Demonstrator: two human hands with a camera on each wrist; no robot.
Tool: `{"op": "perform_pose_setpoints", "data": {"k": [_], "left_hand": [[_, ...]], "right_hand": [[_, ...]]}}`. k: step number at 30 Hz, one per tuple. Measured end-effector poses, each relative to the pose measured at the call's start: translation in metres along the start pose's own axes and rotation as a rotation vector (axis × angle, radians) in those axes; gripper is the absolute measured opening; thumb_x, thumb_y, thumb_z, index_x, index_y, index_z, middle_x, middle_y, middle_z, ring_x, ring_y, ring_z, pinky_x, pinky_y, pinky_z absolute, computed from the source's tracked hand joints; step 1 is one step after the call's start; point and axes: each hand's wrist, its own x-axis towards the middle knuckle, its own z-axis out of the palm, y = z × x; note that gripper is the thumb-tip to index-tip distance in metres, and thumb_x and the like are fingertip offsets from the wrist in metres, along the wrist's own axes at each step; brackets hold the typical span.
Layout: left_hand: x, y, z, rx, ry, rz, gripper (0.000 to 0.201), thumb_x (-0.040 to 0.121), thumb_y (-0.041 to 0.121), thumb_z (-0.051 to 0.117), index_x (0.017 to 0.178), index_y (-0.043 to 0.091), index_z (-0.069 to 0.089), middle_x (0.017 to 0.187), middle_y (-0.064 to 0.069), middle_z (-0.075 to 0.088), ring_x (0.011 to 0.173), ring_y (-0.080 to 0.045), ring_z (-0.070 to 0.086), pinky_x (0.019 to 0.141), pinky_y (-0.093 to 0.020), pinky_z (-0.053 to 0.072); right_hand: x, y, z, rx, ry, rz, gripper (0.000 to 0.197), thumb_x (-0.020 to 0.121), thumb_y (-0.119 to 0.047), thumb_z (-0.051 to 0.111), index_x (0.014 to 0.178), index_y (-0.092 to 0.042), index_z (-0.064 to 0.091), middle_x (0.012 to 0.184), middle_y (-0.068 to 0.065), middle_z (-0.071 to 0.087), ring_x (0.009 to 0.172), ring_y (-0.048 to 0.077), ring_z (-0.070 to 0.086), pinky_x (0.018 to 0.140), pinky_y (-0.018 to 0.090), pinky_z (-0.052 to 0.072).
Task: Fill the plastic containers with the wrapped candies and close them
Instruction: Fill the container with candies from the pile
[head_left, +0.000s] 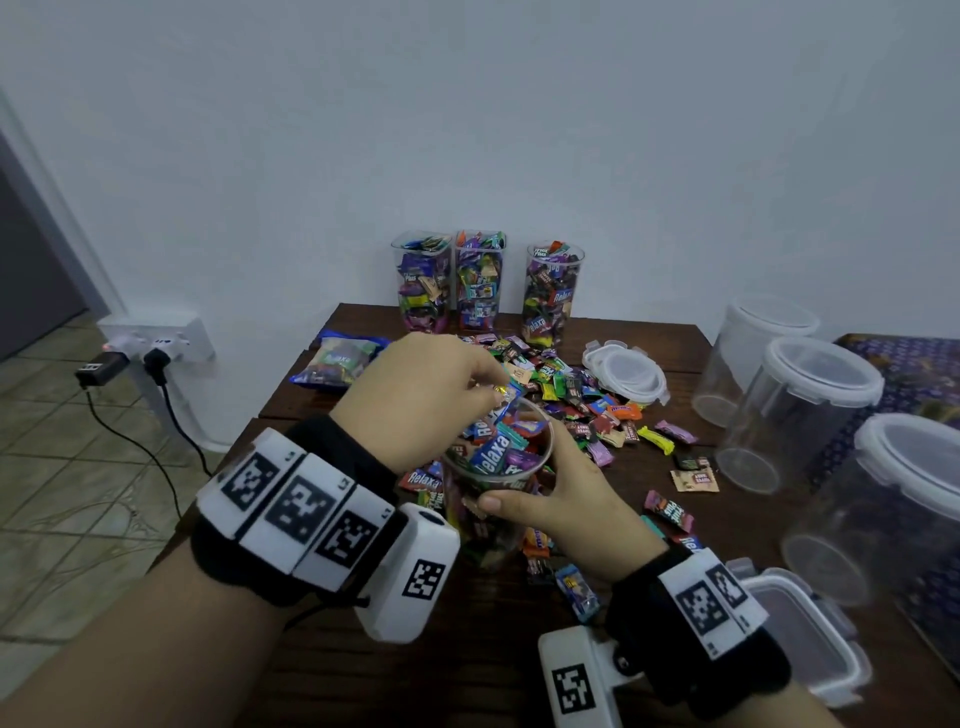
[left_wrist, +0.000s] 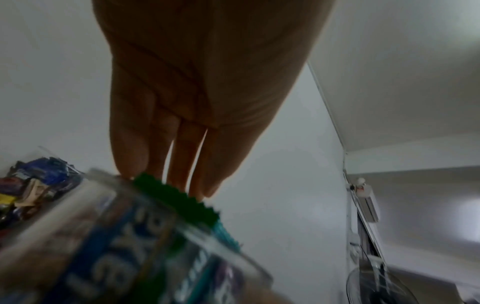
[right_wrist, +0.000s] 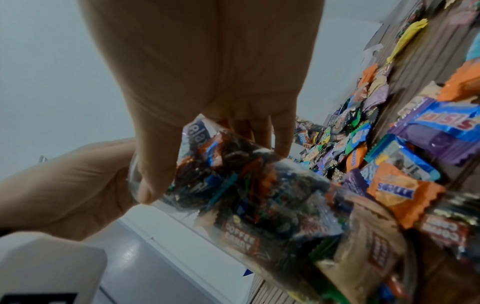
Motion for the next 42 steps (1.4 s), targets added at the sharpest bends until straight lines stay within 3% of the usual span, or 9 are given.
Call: {"op": "perform_pose_setpoints", "data": {"k": [5,8,13,18,21,28,32,37,42], "left_hand": [[0.005,0.009,0.012,0.171,-0.175,0.075,0.026,0.092,0.025,0.052,0.111,0.033,0.068,0.108,0.008,0.068,0.098,-0.012,0.060,0.085,-0.029,0.047],[0.006,0.008,0.009,0.142,-0.182,0.075,0.026,0.093,0.023,0.051,0.109,0.032,0.069,0.109,0.011,0.068,0.095,-0.007,0.059,0.082,-0.022,0.043],[0.003,0.004,0.003,0.029,0.083,0.008,0.026,0.094,0.030,0.052,0.114,0.028,0.067,0.112,0.010,0.068,0.100,-0.006,0.059,0.082,-0.018,0.038],[0.000,0.010,0.016,0.073,-0.143,0.048,0.027,0.093,0.034,0.053,0.117,0.032,0.066,0.108,0.009,0.067,0.093,-0.008,0.057,0.076,-0.023,0.042],[-0.001,0.007,0.019,0.004,-0.111,0.044,0.024,0.093,0.032,0.054,0.114,0.032,0.067,0.106,0.010,0.066,0.091,-0.006,0.057,0.075,-0.021,0.041],[-0.011,-0.004,0.025,-0.226,0.116,0.016,0.017,0.092,0.029,0.055,0.101,0.028,0.069,0.099,0.012,0.064,0.092,-0.005,0.057,0.086,-0.033,0.048],[-0.014,-0.010,0.028,-0.259,0.183,0.019,0.017,0.092,0.032,0.056,0.102,0.028,0.069,0.101,0.014,0.059,0.096,-0.004,0.054,0.089,-0.030,0.045],[-0.015,-0.016,0.029,-0.234,0.155,-0.004,0.025,0.091,0.037,0.056,0.113,0.028,0.065,0.117,0.013,0.055,0.112,-0.004,0.048,0.098,-0.028,0.038],[-0.018,-0.017,0.031,-0.266,0.008,-0.056,0.056,0.086,0.050,0.057,0.138,0.032,0.044,0.141,0.015,0.039,0.128,-0.002,0.035,0.099,-0.020,0.025]], "right_hand": [[-0.001,0.000,0.000,0.021,-0.007,0.006,0.066,0.067,-0.029,0.080,0.122,-0.036,0.044,0.118,-0.015,0.059,0.109,-0.001,0.057,0.095,0.027,0.046],[-0.001,0.000,-0.001,0.003,-0.011,0.009,0.065,0.070,-0.026,0.081,0.123,-0.035,0.044,0.117,-0.016,0.059,0.109,0.000,0.056,0.097,0.028,0.046],[0.000,-0.001,-0.001,-0.004,-0.002,0.004,0.069,0.070,-0.026,0.080,0.124,-0.040,0.040,0.121,-0.017,0.058,0.112,-0.003,0.055,0.099,0.025,0.045],[0.001,0.001,-0.002,-0.017,-0.012,-0.006,0.067,0.072,-0.025,0.081,0.125,-0.034,0.042,0.119,-0.015,0.058,0.111,-0.001,0.055,0.100,0.032,0.044],[0.003,0.004,-0.005,-0.078,-0.037,-0.013,0.073,0.066,-0.028,0.083,0.123,-0.043,0.040,0.123,-0.014,0.055,0.115,0.003,0.053,0.101,0.037,0.044],[0.008,0.032,-0.026,-0.512,-0.076,0.018,0.095,0.061,-0.057,0.055,0.147,-0.031,0.023,0.152,-0.006,0.023,0.142,0.014,0.015,0.115,0.044,0.021],[0.013,0.047,-0.028,-0.728,-0.067,0.164,0.080,0.087,-0.044,0.057,0.151,-0.022,0.014,0.159,-0.002,0.008,0.145,0.015,0.004,0.118,0.035,0.010],[0.020,0.060,-0.033,-0.927,-0.113,0.271,0.076,0.093,-0.053,0.045,0.152,-0.021,0.010,0.159,0.001,0.003,0.146,0.019,0.000,0.119,0.038,0.009],[0.023,0.065,-0.034,-1.038,-0.172,0.336,0.073,0.094,-0.058,0.034,0.152,-0.021,0.007,0.160,0.001,-0.002,0.146,0.020,-0.005,0.118,0.042,0.006]]}}
